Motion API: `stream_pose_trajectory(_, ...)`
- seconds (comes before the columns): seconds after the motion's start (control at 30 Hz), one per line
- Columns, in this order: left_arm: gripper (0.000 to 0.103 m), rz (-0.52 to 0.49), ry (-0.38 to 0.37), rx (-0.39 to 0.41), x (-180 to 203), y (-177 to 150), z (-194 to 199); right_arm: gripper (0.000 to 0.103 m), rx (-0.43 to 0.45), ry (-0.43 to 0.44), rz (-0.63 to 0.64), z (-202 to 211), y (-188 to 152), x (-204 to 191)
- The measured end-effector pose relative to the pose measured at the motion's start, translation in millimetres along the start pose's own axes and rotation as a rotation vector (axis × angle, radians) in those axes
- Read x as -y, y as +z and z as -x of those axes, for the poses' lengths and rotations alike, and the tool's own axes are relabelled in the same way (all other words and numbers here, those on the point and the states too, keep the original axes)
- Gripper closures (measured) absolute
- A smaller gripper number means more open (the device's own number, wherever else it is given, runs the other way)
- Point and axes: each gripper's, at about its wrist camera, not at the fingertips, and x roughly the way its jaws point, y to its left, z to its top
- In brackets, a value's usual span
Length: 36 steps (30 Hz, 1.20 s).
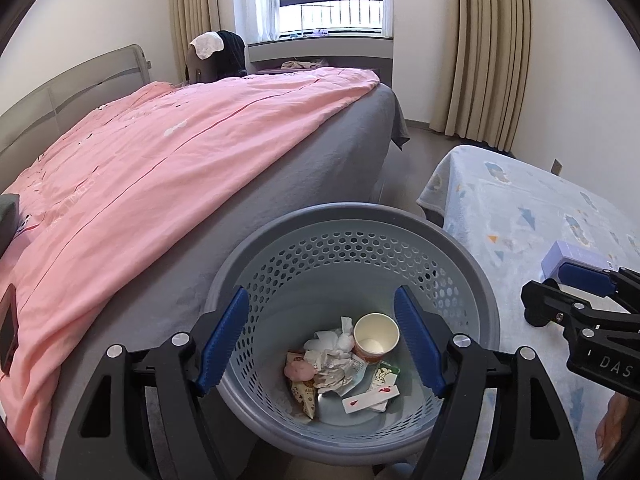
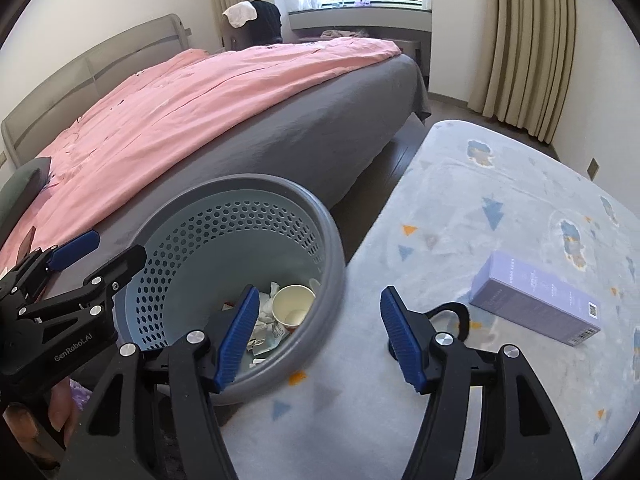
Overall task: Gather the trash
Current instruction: 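Move both tools back toward the black band and purple box on the bed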
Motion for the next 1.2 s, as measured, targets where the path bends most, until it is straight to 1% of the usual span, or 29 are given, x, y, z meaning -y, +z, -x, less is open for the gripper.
stream_pose_trajectory(0.17,0.031,-0.026,-0.032,-0.001,16.8,-1.8,1.5,0.036,0.005,-0.063,-0.043,19.9,-12.2,34.7)
stream_pose_trajectory(0.37,0.031,-0.051,-0.091,-0.014,44.8,-3.3,2.8,0.032,0.001,-0.144,-0.107,41.6,-27.1,84.7)
stream_pose_trajectory(0.6,0.031,-0.105,-0.153,-0.012,87.2,-6.0,4.7,0.032,0.015,-0.213,-0.172,64.5,-40.0,135.7)
stream_pose_trajectory(0.7,0.031,-0.119,-0.208,-0.031,104.8,-6.9,2.5,0.029,0.025,-0.22,-0.2,70.7,-45.1,148.3)
stream_pose_trajectory(0.83,0.031,-0.162,-0.224,-0.03,130.4,-9.1,1.0,0.029,0.028,-0.224,-0.222,75.3,-51.9,162.1)
stream_pose_trajectory(1.0,0.031,-0.205,-0.247,-0.052,160.0,-13.6,-7.4,0.029,0.032,-0.208,-0.247,78.5,-59.0,173.0)
stream_pose_trajectory(1.2,0.031,-0.231,-0.298,-0.121,186.1,-18.6,-24.3,0.029,0.047,-0.162,-0.277,84.5,-63.6,181.5)
